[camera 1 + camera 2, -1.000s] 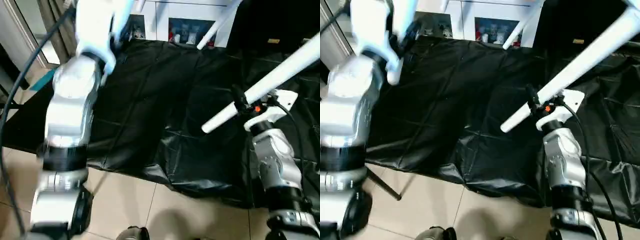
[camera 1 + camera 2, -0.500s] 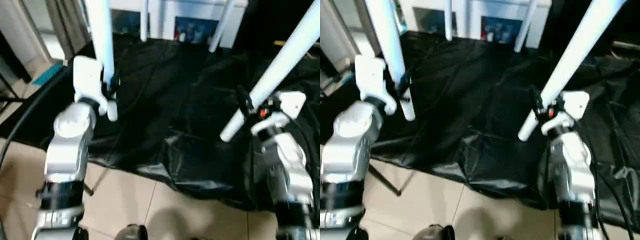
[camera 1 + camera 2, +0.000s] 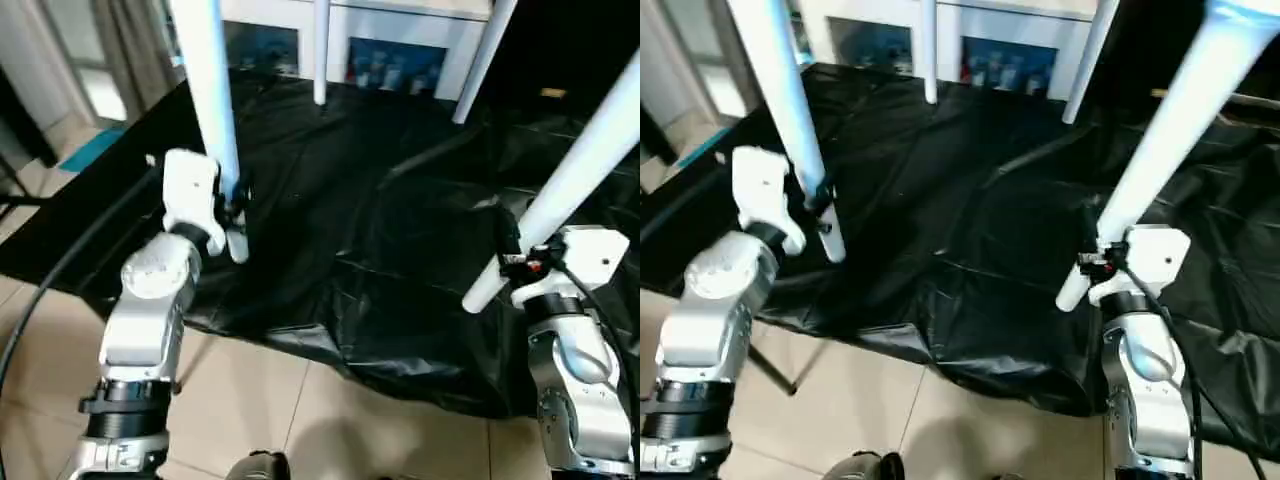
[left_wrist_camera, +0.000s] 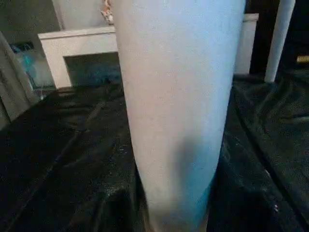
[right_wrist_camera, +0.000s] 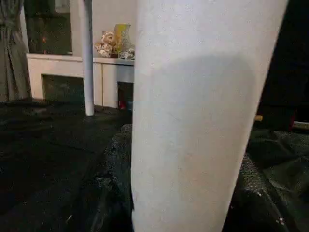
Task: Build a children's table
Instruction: Flip table
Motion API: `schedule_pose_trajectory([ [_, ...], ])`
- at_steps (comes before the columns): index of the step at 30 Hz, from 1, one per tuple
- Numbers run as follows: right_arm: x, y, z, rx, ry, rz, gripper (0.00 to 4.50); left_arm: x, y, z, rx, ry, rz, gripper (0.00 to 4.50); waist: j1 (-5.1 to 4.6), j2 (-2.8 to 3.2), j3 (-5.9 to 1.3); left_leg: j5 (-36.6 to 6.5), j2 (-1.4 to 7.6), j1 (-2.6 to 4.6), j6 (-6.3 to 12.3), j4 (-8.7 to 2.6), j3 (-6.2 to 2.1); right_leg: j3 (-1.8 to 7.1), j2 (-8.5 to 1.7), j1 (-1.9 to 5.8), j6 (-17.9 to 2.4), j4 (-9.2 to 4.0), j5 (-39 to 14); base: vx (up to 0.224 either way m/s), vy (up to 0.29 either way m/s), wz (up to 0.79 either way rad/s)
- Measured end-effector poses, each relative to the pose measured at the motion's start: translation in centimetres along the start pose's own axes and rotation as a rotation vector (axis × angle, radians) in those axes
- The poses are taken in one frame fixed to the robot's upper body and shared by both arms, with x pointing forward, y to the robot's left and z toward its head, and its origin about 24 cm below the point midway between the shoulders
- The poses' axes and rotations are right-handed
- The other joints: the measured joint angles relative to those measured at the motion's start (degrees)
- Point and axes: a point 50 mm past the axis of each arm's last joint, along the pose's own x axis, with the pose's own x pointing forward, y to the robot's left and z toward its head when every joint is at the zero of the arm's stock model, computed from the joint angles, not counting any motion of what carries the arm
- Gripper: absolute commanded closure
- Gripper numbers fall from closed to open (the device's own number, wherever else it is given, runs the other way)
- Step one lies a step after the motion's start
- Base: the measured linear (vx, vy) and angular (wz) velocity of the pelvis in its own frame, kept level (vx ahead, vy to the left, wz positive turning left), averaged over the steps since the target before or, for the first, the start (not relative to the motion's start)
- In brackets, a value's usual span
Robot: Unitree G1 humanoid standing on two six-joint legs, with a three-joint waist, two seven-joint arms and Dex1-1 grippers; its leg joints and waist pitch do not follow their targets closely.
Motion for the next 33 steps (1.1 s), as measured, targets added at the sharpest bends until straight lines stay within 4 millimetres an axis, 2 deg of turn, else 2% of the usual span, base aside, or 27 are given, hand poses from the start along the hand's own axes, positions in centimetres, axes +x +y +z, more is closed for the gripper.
schedule_pose_trajectory([
  [3, 0.4, 0.4, -0.2, -0.012, 0.014, 0.019, 2.98, -0.1, 0.3, -0.6, -0.02, -0.014, 0.025, 2.86, -0.66, 0.09, -0.2, 0.0, 0.0, 0.18, 0.0, -0.01, 0.01, 0.04, 0.0, 0.14, 0.04, 0.0, -0.02, 0.0, 0.0, 0.0],
  [5, 0.5, 0.7, -0.5, -0.009, 0.028, 0.048, 2.42, -0.4, 0.7, -1.4, -0.03, -0.013, 0.036, 2.3, -1.14, 0.04, -0.66, -0.01, -0.02, 0.48, -0.01, -0.07, 0.04, 0.12, 0.0, 0.34, 0.16, 0.0, -0.1, 0.0, 0.0, 0.0],
  [7, 0.4, 1.2, -0.8, -0.023, 0.044, 0.102, 2.26, -0.7, 1.1, -2.1, -0.016, 0.003, 0.041, 2.16, -1.47, -0.18, -0.94, -0.02, -0.02, 0.92, -0.04, -0.14, 0.0, 0.13, 0.01, 0.6, 0.34, 0.0, -0.21, 0.0, 0.0, 0.0],
  [8, 0.3, 1.7, -0.9, -0.02, 0.049, 0.13, 2.07, -1.0, 1.3, -3.2, -0.023, 0.045, 0.04, 2.07, -1.89, -0.34, -1.0, -0.09, -0.02, 1.04, -0.15, -0.17, -0.05, 0.14, 0.03, 0.52, 0.42, -0.01, -0.26, 0.0, 0.0, 0.0],
  [9, 0.2, 2.0, -1.1, 0.002, 0.052, 0.129, 2.07, -1.3, 1.4, -4.1, -0.034, 0.076, 0.043, 2.07, -2.11, -0.47, -1.01, -0.13, -0.02, 1.0, -0.21, -0.21, -0.09, 0.13, 0.03, 0.53, 0.42, -0.02, -0.26, 0.0, 0.0, 0.0],
  [11, -0.7, 2.1, -1.7, 0.043, 0.077, 0.115, 1.81, -2.3, 1.5, -5.7, -0.064, 0.13, 0.048, 1.75, -2.43, -0.73, -0.94, -0.13, -0.02, 0.84, -0.22, -0.22, -0.15, 0.13, 0.04, 0.43, 0.42, -0.05, -0.26, 0.0, 0.0, 0.0],
  [13, -1.4, 2.1, -2.1, 0.056, 0.099, 0.109, 1.74, -3.0, 1.4, -6.3, -0.094, 0.142, 0.043, 1.73, -2.44, -0.73, -0.93, -0.13, -0.02, 0.74, -0.22, -0.24, -0.14, 0.14, 0.05, 0.38, 0.38, -0.21, -0.24, 0.0, 0.0, 0.0],
  [15, -2.1, 1.9, -2.1, 0.067, 0.101, 0.097, 1.43, -4.0, 1.6, -6.3, -0.124, 0.125, 0.044, 1.49, -2.47, -0.73, -0.93, -0.14, -0.02, 0.75, -0.22, -0.28, -0.08, 0.22, 0.07, 0.39, 0.28, -0.4, -0.17, 0.0, 0.0, 0.0],
  [18, -2.5, 1.9, -1.6, 0.066, 0.091, 0.094, 1.37, -5.2, 1.6, -6.2, -0.143, 0.103, 0.049, 1.27, -2.5, -0.74, -0.94, -0.14, -0.02, 0.77, -0.21, -0.35, -0.08, 0.26, 0.11, 0.39, 0.26, -0.62, -0.16, 0.0, 0.0, 0.0],
  [19, -2.7, 1.9, -1.5, 0.064, 0.088, 0.086, 1.19, -5.6, 1.5, -6.0, -0.142, 0.094, 0.047, 1.27, -2.5, -0.75, -0.95, -0.14, -0.03, 0.77, -0.21, -0.42, -0.06, 0.28, 0.11, 0.39, 0.26, -0.7, -0.16, 0.0, 0.0, 0.0],
  [20, -3.1, 1.9, -1.5, 0.044, 0.092, 0.071, 1.03, -6.5, 1.3, -5.9, -0.144, 0.08, 0.045, 1.05, -2.48, -0.75, -0.95, -0.14, -0.04, 0.8, -0.21, -0.49, -0.03, 0.32, 0.11, 0.41, 0.26, -0.76, -0.15, 0.0, 0.0, 0.0],
  [23, -4.7, 1.2, -1.5, -0.024, 0.122, 0.047, 1.01, -8.6, 0.8, -5.8, -0.151, 0.064, 0.052, 0.89, -2.33, -0.84, -1.0, -0.14, -0.05, 0.81, -0.21, -0.52, -0.01, 0.36, 0.12, 0.43, 0.28, -0.78, -0.17, 0.0, 0.0, 0.0],
  [27, -6.4, 0.6, -0.5, -0.013, 0.139, 0.036, 1.01, -10.1, -0.2, -4.9, -0.189, 0.046, 0.05, 0.89, -2.12, -0.86, -1.02, -0.35, -0.06, 1.01, -0.49, -0.6, -0.02, 0.44, 0.17, 0.45, 0.37, -0.84, -0.23, 0.0, 0.0, 0.0],
  [31, -6.9, 0.4, -0.4, 0.042, 0.173, 0.044, 1.01, -10.6, -1.0, -4.5, -0.159, 0.039, 0.104, 0.89, -2.67, -0.85, -1.03, -0.47, -0.06, 1.81, -0.69, -0.65, -0.16, 0.49, 0.2, 0.69, 0.71, -0.97, -0.43, 0.0, 0.0, 0.0],
  [33, -7.2, 0.4, -0.8, 0.054, 0.212, 0.049, 1.01, -11.1, -1.6, -4.6, -0.133, 0.063, 0.119, 0.89, -3.01, -0.67, -1.14, -0.59, -0.07, 2.01, -0.87, -0.64, -0.74, 0.15, 0.23, 0.96, 0.82, -1.52, -0.5, 0.0, 0.0, 0.0],
])
